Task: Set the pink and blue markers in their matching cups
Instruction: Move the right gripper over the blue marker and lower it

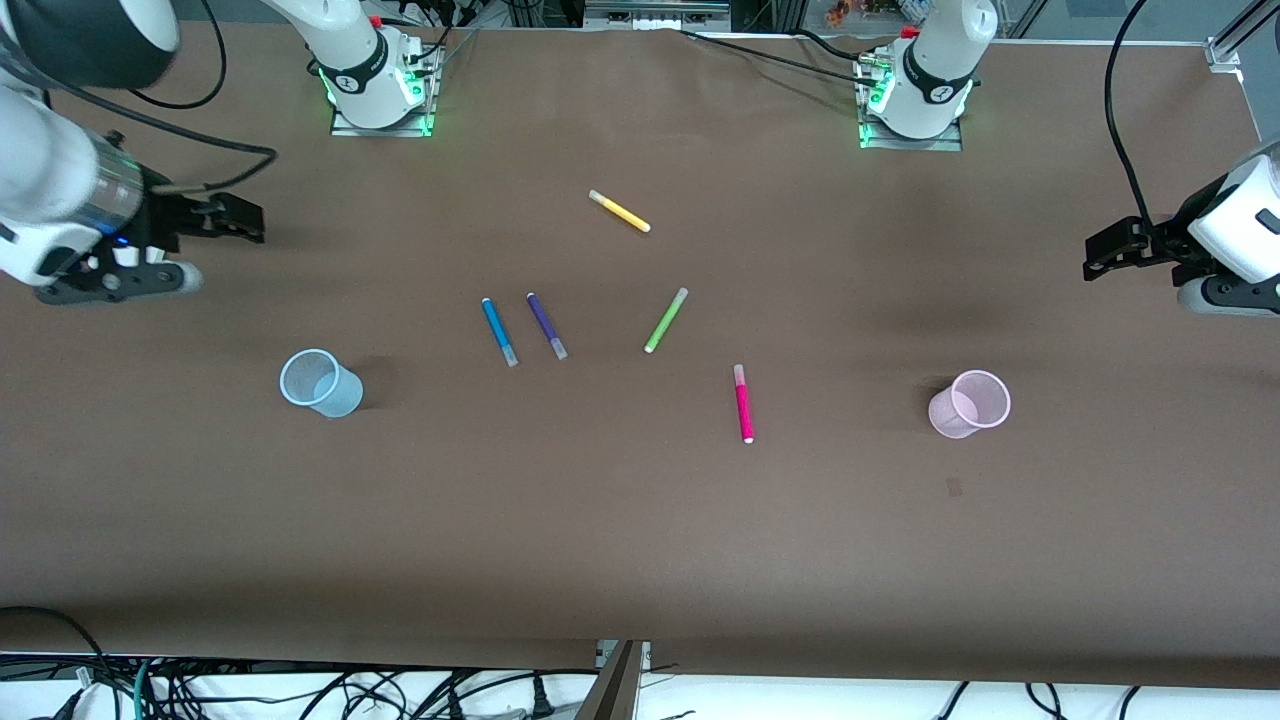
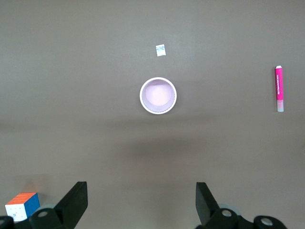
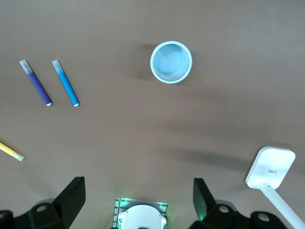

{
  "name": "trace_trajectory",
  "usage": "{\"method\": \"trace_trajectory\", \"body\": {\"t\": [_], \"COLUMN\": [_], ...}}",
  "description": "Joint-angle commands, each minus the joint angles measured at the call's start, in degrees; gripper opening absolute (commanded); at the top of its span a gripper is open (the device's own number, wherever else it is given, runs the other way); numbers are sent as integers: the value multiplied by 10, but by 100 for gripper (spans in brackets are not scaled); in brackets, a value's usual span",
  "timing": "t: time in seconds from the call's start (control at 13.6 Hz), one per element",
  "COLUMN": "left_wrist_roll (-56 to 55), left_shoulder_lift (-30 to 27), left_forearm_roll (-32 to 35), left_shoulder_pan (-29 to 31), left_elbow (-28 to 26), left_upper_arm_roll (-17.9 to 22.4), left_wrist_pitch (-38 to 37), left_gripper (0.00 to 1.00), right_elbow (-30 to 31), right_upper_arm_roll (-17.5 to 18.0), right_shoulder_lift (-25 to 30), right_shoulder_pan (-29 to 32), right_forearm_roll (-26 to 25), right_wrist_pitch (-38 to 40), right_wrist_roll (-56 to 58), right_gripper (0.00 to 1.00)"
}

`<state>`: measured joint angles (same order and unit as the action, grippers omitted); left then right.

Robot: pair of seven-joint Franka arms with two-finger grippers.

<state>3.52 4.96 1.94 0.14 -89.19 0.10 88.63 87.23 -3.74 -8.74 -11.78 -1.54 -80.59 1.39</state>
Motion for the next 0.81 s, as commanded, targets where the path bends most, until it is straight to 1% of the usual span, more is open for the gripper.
{"method": "trace_trajectory", "body": {"t": [0.0,0.37,0.44,0.52,0.74], "left_wrist_roll": [5,4,4,4,3], "left_shoulder_lift": [15,18,18,18,18], "left_forearm_roll": [-14,-14,-15,-14,-14], "left_shoulder_pan": [2,2,3,3,3], "left_elbow": [28,29,29,30,29], "left_upper_arm_roll": [-1,1,1,1,1], "left_wrist_pitch": [-17,-16,-16,-17,-16], "left_gripper": [100,100,100,100,100], "right_elbow": [-14,-14,-13,-11,-6], "right_upper_arm_roll": [-1,0,3,6,6], "right_shoulder_lift": [-47,-120,-130,-140,-171], "right_shoulder_pan": [-22,-36,-39,-48,-77], "right_forearm_roll": [4,8,17,26,27], "right_wrist_pitch": [-3,-39,-56,-73,-106], "right_wrist_roll": [2,7,6,0,-2], "right_gripper": [100,100,100,100,100]}}
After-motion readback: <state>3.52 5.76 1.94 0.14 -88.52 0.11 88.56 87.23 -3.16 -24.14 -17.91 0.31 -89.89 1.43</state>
